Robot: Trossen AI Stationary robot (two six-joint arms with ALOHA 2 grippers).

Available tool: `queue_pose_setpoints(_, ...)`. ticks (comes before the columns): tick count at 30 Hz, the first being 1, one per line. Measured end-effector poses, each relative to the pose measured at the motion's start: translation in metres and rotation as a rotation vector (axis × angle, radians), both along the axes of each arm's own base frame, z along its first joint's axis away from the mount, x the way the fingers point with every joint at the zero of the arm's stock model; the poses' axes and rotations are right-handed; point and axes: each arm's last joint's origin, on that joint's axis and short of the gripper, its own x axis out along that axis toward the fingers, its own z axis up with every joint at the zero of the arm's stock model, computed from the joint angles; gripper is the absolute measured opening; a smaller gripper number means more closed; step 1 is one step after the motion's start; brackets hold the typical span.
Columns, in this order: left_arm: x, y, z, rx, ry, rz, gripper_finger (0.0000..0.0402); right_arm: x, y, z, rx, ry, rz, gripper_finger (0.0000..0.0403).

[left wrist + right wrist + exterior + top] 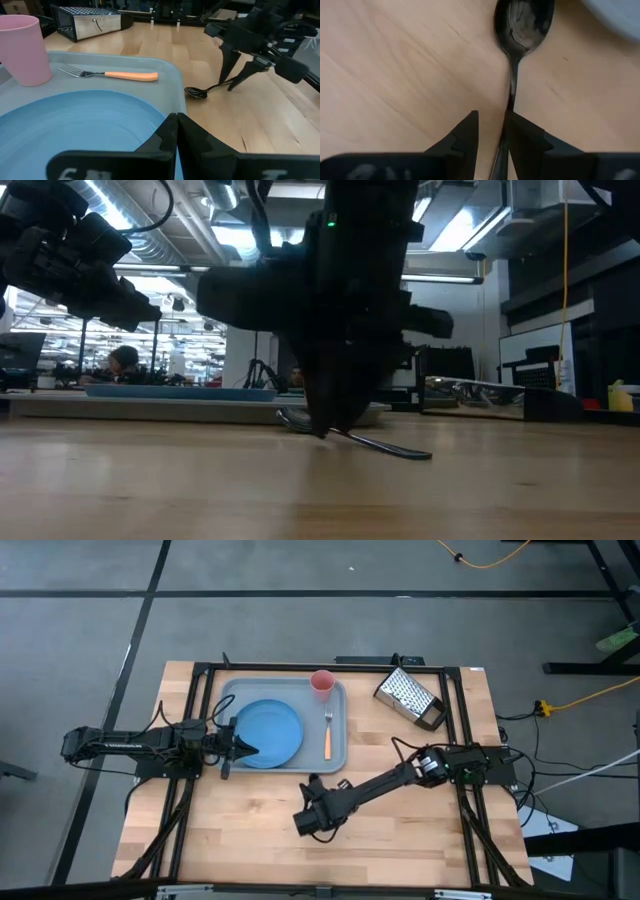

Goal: Pick and place plate/cup/fork/spoon on tray
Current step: Put the black spoon to the left of the orange fork on the serving tray

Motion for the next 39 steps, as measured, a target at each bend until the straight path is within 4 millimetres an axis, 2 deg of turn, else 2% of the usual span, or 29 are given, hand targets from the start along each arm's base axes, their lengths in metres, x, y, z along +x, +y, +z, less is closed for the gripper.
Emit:
queue_pose_setpoints(11, 0.0, 0.0, 0.0, 0.0, 0.0, 0.0, 0.0, 0.004, -0.01, 0.002, -0.041, -0.012, 0.024, 0.0101)
queue_pose_setpoints(17, 0.0, 0.0, 0.0, 0.0, 0.0, -0.001, 0.0, 0.008, -0.005, 0.019, -0.036, -0.04, 0.056, 0.0101)
queue_pose_setpoints(22, 0.0, 0.0, 0.0, 0.0, 0.001, 0.0, 0.0, -0.001, -0.008, 0.026, -0.095, 0.042, 0.062, 0.0101)
queue_pose_setpoints(26, 0.0, 0.0, 0.0, 0.0, 0.001, 0.0, 0.0, -0.005, -0.011, 0.027, -0.171, 0.095, 0.131, 0.0101)
queue_pose_setpoints(33, 0.0, 0.0, 0.0, 0.0, 0.001, 0.0, 0.0, -0.022, -0.019, 0.064, -0.333, 0.112, 0.162, 0.0101)
queue_pose_setpoints(39, 0.0, 0.0, 0.0, 0.0, 0.001, 0.0, 0.0, -0.026, -0.025, 0.061, -0.353, 0.151, 0.151, 0.0101)
